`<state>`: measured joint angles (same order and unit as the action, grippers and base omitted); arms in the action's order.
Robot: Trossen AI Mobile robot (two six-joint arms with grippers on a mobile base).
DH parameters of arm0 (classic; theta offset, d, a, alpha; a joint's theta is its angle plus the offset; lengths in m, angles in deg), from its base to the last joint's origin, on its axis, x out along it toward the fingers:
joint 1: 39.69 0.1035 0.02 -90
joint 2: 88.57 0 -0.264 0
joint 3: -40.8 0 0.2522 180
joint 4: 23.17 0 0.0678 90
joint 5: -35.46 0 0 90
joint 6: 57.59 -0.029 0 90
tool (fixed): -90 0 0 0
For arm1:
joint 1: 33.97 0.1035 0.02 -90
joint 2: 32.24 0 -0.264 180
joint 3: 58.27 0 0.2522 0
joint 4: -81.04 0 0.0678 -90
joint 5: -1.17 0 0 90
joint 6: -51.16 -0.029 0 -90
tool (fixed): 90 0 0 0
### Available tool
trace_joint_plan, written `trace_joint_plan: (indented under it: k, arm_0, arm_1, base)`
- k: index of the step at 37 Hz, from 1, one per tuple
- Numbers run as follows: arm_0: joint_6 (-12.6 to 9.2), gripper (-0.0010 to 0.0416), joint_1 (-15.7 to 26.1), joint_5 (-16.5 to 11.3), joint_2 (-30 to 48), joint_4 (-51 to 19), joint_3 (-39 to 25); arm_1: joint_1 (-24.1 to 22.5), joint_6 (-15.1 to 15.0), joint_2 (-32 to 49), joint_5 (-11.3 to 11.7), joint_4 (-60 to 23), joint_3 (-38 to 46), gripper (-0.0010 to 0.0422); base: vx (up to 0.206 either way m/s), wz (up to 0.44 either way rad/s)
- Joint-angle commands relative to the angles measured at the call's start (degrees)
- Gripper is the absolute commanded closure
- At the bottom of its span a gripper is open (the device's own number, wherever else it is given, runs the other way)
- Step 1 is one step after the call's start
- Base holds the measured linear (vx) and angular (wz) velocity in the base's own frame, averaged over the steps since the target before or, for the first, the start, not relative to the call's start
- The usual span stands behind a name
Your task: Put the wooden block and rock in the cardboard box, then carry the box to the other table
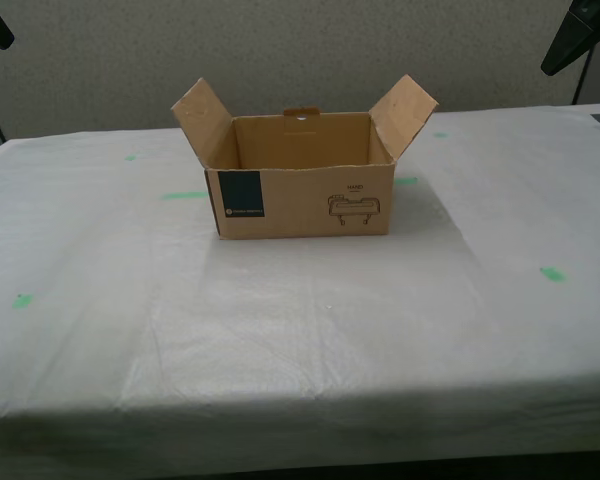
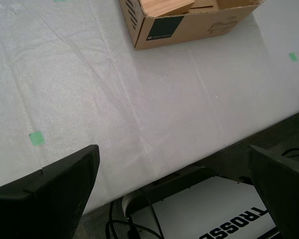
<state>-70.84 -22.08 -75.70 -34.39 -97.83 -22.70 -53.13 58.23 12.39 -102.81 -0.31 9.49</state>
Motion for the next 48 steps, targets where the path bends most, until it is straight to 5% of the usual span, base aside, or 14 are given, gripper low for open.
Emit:
trace_joint_plan:
  k: [1,48]
  arm_0:
    - [-0.07,0.0016,0.02,0.04,0.0,0.04,-0.04]
    - [-0.07,0.0016,0.02,0.04,0.0,0.04,-0.04]
  arm_1:
    - [-0.02,-0.04,0.0,0.04,-0.04,0.07,0.0014]
    - [0.0,-0.55,0.0,0.04,0.09,0.07,0.0014]
  base:
    - [0.0,0.0]
    - [0.0,0.0]
